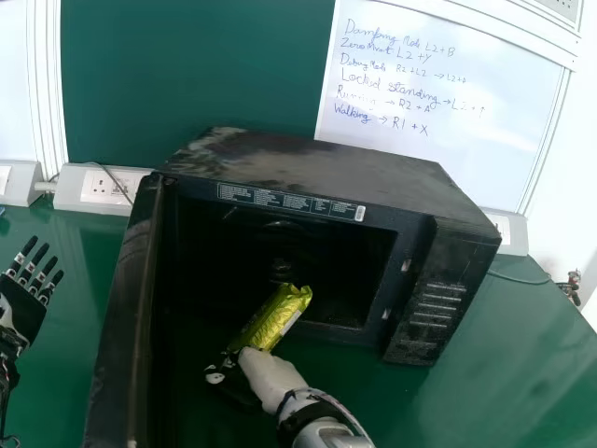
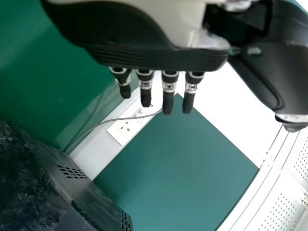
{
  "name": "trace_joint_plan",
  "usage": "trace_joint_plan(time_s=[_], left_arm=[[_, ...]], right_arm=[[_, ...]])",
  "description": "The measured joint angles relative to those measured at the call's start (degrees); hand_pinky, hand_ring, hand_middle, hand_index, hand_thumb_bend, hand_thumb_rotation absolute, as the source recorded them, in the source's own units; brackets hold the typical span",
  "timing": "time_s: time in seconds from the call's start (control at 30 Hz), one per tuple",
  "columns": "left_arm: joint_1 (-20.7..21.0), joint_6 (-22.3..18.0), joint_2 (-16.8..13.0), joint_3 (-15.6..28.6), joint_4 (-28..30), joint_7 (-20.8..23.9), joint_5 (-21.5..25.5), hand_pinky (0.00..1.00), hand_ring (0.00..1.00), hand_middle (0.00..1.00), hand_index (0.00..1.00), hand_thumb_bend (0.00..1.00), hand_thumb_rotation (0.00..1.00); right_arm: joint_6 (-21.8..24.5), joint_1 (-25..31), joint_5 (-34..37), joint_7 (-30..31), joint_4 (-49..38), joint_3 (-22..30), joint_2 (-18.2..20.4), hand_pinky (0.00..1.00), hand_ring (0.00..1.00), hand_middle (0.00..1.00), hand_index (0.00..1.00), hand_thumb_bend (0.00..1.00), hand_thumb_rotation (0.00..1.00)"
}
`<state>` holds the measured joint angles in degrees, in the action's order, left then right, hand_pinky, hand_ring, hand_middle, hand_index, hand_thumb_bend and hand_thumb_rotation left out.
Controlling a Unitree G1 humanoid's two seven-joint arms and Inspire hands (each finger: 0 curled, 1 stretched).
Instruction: Put biscuit inside oven
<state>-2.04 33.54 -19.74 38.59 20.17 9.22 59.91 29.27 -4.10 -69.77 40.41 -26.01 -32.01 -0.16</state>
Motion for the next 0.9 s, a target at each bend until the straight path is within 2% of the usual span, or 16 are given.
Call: trace_joint_plan(time_s=[0.07, 0.1, 0.17, 0.3, 0.53, 0.63, 0.73, 0.77, 0.9], left_arm=[[0.00, 0.00, 0.00, 0.00, 0.00, 0.00, 0.00, 1.00, 1.00, 0.99, 0.96, 0.59, 0.18], [0.00, 0.00, 0.00, 0.00, -0.01, 0.00, -0.03, 1.00, 1.00, 0.99, 0.96, 0.59, 0.18], [-0.03, 0.00, 0.00, 0.00, -0.01, 0.00, -0.11, 1.00, 1.00, 0.99, 0.96, 0.59, 0.19], [-0.03, 0.00, 0.00, 0.00, -0.05, -0.01, -0.13, 1.00, 1.00, 0.99, 0.97, 0.58, 0.19], [-0.04, 0.00, 0.00, -0.01, -0.08, -0.01, -0.20, 1.00, 1.00, 1.00, 0.98, 0.58, 0.19], [-0.07, 0.00, 0.00, -0.02, -0.12, -0.03, -0.21, 1.00, 1.00, 1.00, 0.99, 0.58, 0.19], [-0.08, -0.01, 0.00, -0.02, -0.12, -0.05, -0.23, 1.00, 1.00, 1.00, 0.99, 0.57, 0.19], [-0.08, -0.01, 0.00, -0.02, -0.12, -0.05, -0.23, 1.00, 1.00, 1.00, 0.99, 0.57, 0.19], [-0.04, -0.01, 0.00, -0.03, -0.32, -0.04, -0.24, 1.00, 1.00, 1.00, 1.00, 0.58, 0.19]], right_arm=[[-0.19, -0.01, -1.31, -1.12, -0.01, -0.05, -0.08, 0.41, 0.58, 0.65, 0.49, 0.50, 0.11], [-0.42, -0.04, -2.32, -2.09, -0.02, -0.05, -0.21, 0.39, 0.46, 0.56, 0.53, 0.50, 0.04], [-1.30, -0.28, -4.27, -3.97, -0.01, 0.05, -0.66, 0.36, 0.39, 0.50, 0.55, 0.50, 0.01], [-2.55, -0.83, -5.06, -5.00, 0.01, 0.38, -1.38, 0.34, 0.38, 0.49, 0.55, 0.51, 0.00], [-4.28, -0.81, -4.11, -5.00, -1.01, 1.67, -1.74, 0.37, 0.39, 0.48, 0.56, 0.51, 0.00], [-8.08, -1.09, 2.11, -4.82, -2.73, 3.57, -3.62, 0.42, 0.42, 0.47, 0.56, 0.51, 0.00], [-14.27, -1.92, 11.58, -4.47, -3.88, 7.15, -8.80, 0.46, 0.45, 0.48, 0.53, 0.51, 0.00], [-14.54, -1.94, 11.89, -4.47, -3.98, 7.42, -9.09, 0.46, 0.45, 0.48, 0.53, 0.51, 0.00], [-17.54, -1.96, 23.88, -5.48, -5.45, 12.95, -10.53, 0.47, 0.44, 0.49, 0.53, 0.51, 0.00]])
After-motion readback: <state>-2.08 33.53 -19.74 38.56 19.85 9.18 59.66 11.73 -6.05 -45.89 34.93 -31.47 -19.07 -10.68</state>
